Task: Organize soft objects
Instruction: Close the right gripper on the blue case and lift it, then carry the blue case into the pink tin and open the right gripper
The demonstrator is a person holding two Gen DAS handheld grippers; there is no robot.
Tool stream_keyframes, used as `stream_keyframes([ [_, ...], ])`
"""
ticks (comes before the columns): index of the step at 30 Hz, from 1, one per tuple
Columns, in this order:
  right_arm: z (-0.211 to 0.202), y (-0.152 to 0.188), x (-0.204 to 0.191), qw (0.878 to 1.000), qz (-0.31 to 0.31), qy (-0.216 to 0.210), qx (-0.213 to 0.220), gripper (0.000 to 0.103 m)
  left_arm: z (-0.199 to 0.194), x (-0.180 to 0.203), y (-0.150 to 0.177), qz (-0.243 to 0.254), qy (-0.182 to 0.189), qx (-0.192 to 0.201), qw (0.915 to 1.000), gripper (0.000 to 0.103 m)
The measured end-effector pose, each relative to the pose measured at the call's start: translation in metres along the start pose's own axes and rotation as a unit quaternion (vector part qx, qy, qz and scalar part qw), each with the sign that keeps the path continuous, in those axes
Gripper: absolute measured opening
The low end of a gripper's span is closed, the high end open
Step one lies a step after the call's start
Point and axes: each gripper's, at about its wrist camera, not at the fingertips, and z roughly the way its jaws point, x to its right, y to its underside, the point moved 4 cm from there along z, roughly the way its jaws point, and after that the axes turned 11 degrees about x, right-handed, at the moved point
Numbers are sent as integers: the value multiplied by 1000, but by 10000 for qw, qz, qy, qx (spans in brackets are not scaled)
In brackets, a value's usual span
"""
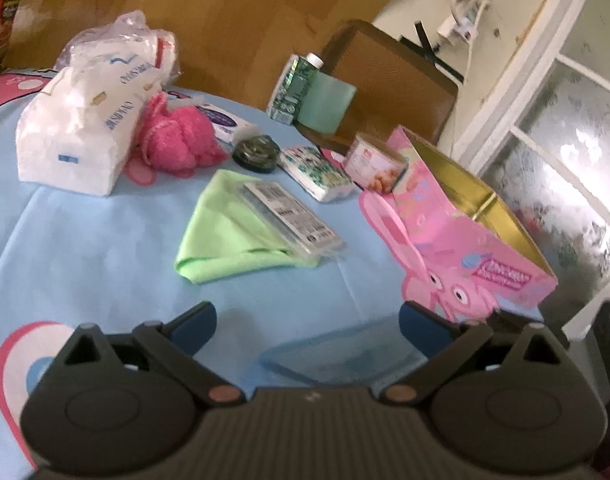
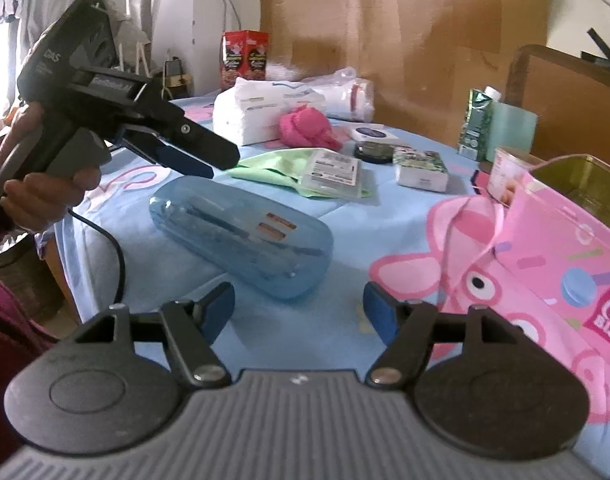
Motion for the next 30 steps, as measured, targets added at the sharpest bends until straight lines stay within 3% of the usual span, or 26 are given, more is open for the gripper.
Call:
stream_keyframes([
  [9, 18, -5, -2, 9995, 96, -306, 0, 77, 12, 26, 15, 333, -38, -272, 9991, 94],
  [12, 19, -5, -6, 9998, 42, -172, 70, 78, 15, 34, 11, 437, -171, -187, 9987, 94],
  [16, 5, -11, 3, 9991, 156, 5, 396, 77, 18, 49, -5, 530, -29, -29, 9986, 94],
  [25, -41, -36, 47, 9869, -6, 1111, 1170, 77, 60, 124, -55, 1303, 519, 379, 9894, 94],
  [30, -63, -36, 82, 9754, -114, 1772, 1303, 77, 100, 171, -65, 1592, 874, 441, 9824, 96],
])
